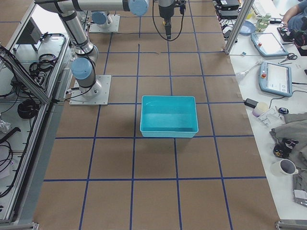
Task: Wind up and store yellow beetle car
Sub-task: 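Lower the left gripper onto the yellow beetle car and close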
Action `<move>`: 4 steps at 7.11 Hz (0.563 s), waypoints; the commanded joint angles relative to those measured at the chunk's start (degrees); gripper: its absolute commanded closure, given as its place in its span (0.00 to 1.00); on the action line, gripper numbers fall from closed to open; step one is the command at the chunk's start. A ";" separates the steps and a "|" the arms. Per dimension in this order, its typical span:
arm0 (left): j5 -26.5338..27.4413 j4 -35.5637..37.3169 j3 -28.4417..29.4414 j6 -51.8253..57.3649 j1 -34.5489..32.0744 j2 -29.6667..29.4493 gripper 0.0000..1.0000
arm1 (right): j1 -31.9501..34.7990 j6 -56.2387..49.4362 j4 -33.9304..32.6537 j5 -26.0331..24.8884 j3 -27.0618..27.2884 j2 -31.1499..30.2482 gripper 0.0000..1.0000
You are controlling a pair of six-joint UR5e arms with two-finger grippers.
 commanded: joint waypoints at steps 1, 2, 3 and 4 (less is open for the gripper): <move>0.13 0.15 0.26 0.16 0.25 -0.20 0.00 | -0.09 -0.01 -0.26 -0.19 -0.49 0.02 0.00; 0.22 0.24 0.17 0.25 0.26 -0.46 0.00 | -0.09 0.08 -0.53 -0.28 -0.67 0.02 0.00; 0.30 0.24 0.17 0.60 0.26 -0.55 0.00 | -0.09 0.08 -0.70 -0.28 -0.58 -0.06 0.00; 0.48 0.24 0.17 1.12 0.43 -0.47 0.00 | 0.00 0.08 -0.62 0.33 -0.32 0.02 0.00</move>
